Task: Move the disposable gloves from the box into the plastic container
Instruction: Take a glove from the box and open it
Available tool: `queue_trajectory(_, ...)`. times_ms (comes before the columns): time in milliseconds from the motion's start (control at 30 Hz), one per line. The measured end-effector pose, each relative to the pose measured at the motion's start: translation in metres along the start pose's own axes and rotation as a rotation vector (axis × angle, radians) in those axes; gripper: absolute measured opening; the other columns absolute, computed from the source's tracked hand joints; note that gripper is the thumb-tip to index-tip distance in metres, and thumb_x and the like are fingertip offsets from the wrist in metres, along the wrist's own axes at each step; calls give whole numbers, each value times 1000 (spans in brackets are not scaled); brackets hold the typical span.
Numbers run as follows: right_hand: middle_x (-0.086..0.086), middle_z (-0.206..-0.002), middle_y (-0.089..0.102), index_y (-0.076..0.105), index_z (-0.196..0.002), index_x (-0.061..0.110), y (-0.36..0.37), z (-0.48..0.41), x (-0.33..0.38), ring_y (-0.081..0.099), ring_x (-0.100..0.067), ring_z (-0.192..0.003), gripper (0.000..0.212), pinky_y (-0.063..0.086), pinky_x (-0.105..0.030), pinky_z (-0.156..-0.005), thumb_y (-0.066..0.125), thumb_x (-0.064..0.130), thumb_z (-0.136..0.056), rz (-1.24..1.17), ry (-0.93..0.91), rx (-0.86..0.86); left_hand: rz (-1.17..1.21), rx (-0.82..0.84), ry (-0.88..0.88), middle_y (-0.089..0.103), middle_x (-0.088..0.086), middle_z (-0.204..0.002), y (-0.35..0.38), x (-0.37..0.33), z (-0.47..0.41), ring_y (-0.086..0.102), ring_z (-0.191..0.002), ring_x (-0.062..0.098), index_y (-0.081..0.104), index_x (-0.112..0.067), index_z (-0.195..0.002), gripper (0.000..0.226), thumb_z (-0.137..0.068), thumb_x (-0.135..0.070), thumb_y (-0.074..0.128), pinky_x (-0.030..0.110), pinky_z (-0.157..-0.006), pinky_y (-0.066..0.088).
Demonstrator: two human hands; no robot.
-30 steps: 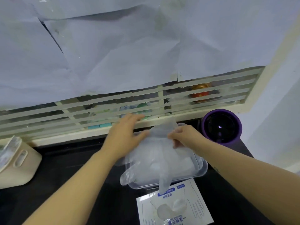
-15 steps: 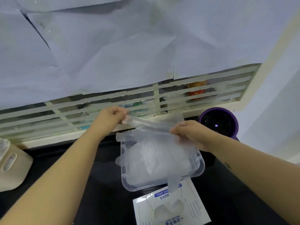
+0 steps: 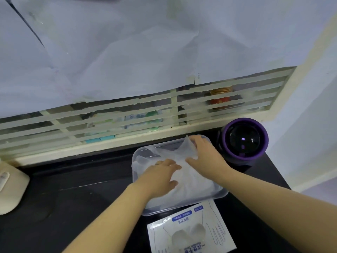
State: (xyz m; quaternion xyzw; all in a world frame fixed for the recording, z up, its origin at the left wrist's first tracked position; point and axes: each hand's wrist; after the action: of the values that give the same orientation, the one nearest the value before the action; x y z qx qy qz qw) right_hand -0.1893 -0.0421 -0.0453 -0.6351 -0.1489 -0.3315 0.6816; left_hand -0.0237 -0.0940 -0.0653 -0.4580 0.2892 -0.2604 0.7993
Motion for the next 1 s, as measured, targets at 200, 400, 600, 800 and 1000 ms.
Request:
queue_trajectory(200, 0, -124, 54, 57, -124, 17, -1, 7, 9, 50, -18, -112, 31, 46, -33, -94, 58, 20, -93, 266, -421, 46, 11, 53, 46, 30, -4, -156, 15, 0, -21, 36, -135, 23, 33, -29, -148, 51, -100, -27, 48, 39, -109, 34)
queue_trajectory(400, -12, -153, 13, 14, -150, 16, 41, -12, -18, 29, -32, -134, 88, 39, -42, -105, 69, 34, -85, 428, -126, 495, 262, -24, -47, 45, 0, -144, 32, 13, -33, 50, -123, 19, 43, -24, -143, 49, -96, -12, 53, 30, -103, 40)
queue_trajectory(600, -10, -155, -2, -9, -152, 23, 62, -19, -29, 12, -35, -140, 108, 35, -49, -107, 71, 32, -81, 594, -2, 628, 568, -83, -318, 46, 7, -135, 40, 25, -45, 51, -105, 16, 31, -18, -146, 55, -95, -10, 51, 24, -90, 42)
queue_trajectory(800, -12, -150, 25, 21, -150, 18, 33, -13, -9, 28, -32, -135, 78, 35, -44, -107, 62, 42, -88, 561, -84, 563, 571, -21, -329, 47, 7, -139, 21, 17, -38, 52, -111, 18, 26, -17, -150, 57, -99, -16, 50, 19, -83, 38)
queue_trajectory(1000, 8, -101, 65, 65, -112, 23, -31, 57, 10, 54, -5, -85, 21, 44, -22, -76, 56, 32, -94, 278, -679, 245, 396, -395, -32, 56, -11, -120, -14, -10, 34, 56, -101, 5, 51, -27, -134, 38, -98, -14, 49, 18, -89, 43)
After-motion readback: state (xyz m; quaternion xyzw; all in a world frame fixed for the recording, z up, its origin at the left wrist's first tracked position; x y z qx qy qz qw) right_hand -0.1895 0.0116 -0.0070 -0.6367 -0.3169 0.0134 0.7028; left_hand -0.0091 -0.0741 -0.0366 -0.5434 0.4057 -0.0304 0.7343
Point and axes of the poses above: each hand's wrist, its own z-axis away from the middle knuckle, its own y-axis out of the palm, x = y × z
